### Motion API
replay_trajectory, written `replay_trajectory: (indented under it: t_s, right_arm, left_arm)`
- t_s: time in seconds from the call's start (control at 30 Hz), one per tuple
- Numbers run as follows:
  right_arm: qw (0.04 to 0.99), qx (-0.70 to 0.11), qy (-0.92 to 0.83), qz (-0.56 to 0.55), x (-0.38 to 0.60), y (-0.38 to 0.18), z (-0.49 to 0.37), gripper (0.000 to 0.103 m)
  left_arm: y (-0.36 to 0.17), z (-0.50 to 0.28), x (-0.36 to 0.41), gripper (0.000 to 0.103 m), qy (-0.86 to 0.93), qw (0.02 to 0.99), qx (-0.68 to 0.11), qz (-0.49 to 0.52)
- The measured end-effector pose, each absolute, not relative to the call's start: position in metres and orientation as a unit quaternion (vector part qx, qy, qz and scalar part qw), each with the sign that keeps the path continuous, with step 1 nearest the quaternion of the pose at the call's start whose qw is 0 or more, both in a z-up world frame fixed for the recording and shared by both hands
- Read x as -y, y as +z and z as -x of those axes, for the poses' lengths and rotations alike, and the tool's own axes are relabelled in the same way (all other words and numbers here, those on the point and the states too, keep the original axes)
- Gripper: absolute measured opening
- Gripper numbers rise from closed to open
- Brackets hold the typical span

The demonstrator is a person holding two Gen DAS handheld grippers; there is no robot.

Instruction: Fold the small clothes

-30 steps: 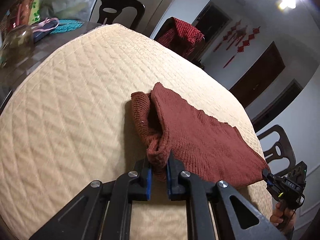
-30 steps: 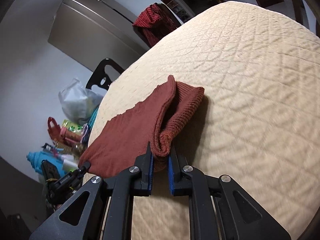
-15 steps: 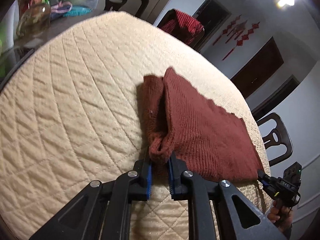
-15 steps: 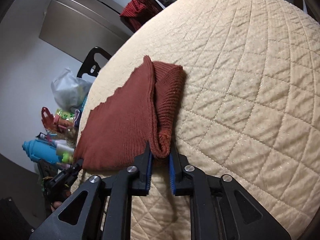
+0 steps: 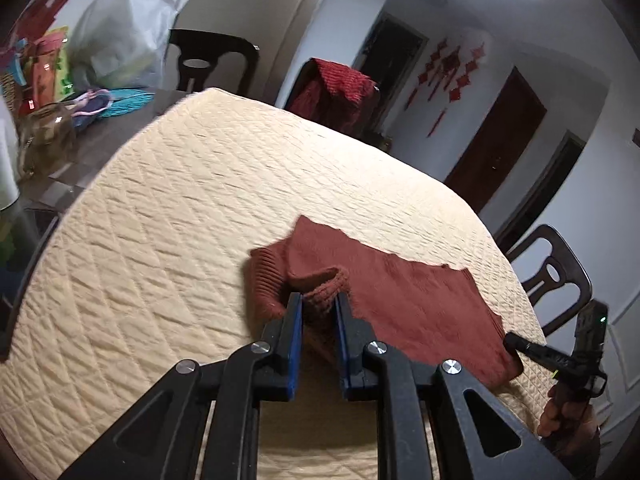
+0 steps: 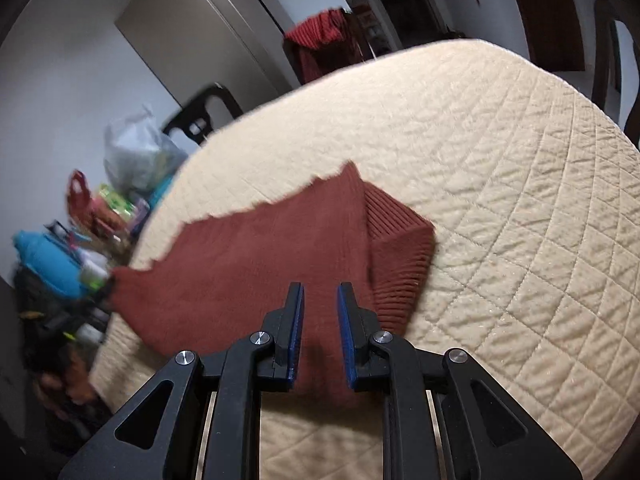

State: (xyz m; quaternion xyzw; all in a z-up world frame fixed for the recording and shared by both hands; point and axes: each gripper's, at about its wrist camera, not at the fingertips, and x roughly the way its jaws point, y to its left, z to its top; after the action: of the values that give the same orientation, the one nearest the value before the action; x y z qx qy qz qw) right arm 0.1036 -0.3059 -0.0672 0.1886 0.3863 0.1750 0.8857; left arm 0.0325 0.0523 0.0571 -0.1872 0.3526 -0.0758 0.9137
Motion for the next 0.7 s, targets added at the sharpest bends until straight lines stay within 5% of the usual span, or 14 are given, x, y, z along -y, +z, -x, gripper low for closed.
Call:
replay_trajectory:
  t_s: [0.23,0.7]
  right_arm:
    - [0.890,-0.384,0.159,-0.188,0.319,-0.066,-0.100,0.015]
    - [0.891,-0.391,0.141,-0.181,0.320,-0.075,-0.128,0.015]
  left_arm:
    - [0.052,-0.025,-0.082,0.018,-0.020,0.912,-0.353,0.207]
    - [0.012,-0.060,-0.022,0.018,-0.089,0.895,-0.411,0.146]
